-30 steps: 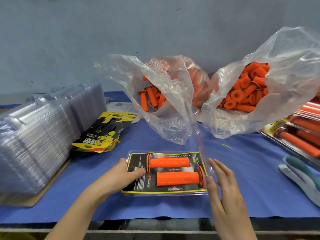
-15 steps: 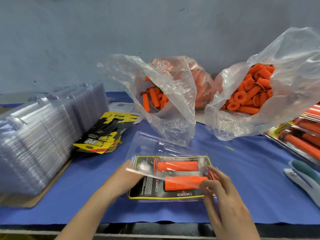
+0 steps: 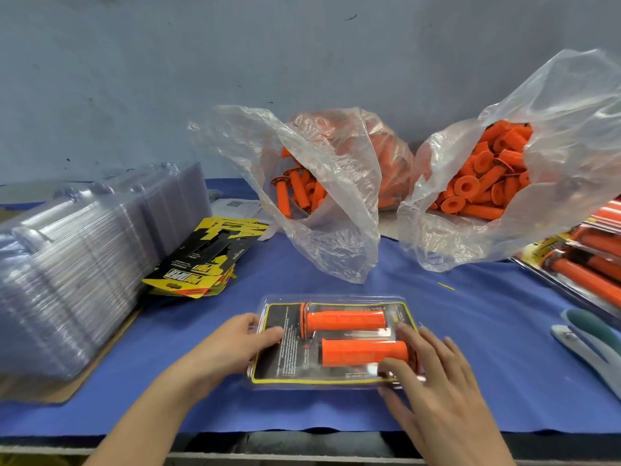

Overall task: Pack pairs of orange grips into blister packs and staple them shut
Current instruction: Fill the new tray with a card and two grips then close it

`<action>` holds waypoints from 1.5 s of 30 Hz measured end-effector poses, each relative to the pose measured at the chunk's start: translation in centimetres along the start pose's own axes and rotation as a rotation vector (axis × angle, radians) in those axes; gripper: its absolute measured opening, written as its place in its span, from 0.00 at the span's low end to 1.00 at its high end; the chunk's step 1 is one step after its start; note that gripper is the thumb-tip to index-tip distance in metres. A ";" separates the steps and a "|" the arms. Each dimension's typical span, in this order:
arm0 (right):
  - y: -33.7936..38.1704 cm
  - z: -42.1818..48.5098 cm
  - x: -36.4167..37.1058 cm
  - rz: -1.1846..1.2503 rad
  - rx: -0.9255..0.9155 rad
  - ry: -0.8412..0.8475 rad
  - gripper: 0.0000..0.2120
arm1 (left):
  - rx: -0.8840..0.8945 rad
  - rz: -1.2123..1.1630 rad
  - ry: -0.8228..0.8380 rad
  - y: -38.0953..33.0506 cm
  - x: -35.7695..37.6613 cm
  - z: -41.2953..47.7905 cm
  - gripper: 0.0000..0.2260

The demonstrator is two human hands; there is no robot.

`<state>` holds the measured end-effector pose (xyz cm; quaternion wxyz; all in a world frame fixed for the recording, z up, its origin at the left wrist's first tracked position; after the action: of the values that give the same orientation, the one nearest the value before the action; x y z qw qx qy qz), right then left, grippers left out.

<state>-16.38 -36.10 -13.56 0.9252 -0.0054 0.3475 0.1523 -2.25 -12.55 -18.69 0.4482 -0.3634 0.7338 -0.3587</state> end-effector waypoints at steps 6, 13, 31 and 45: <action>2.4 1.0 1.4 -0.103 -0.243 0.017 0.20 | 0.043 0.011 -0.137 -0.3 1.4 1.1 0.11; 1.3 2.1 2.9 0.004 -0.241 0.073 0.18 | 0.128 0.109 -0.338 -1.7 0.9 0.4 0.14; -1.1 2.4 3.2 0.090 -0.185 0.108 0.05 | 1.177 1.107 -0.586 -8.3 7.9 -6.6 0.11; 0.7 1.6 1.9 0.356 -0.284 0.211 0.11 | 1.479 0.971 -0.511 -7.7 9.8 -10.2 0.13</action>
<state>-14.18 -34.70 -13.49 0.8323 -0.0898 0.4127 0.3590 -13.27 -22.53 -12.51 0.8163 0.2953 0.2680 -0.4179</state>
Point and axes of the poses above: each hand's wrist, its own z-axis towards the middle knuckle, its own x-axis out of the palm, y = z × x, the point moved 8 cm from there along z, towards the middle knuckle, and after that the axes turned 5 degrees about z, right-handed, at the moved point
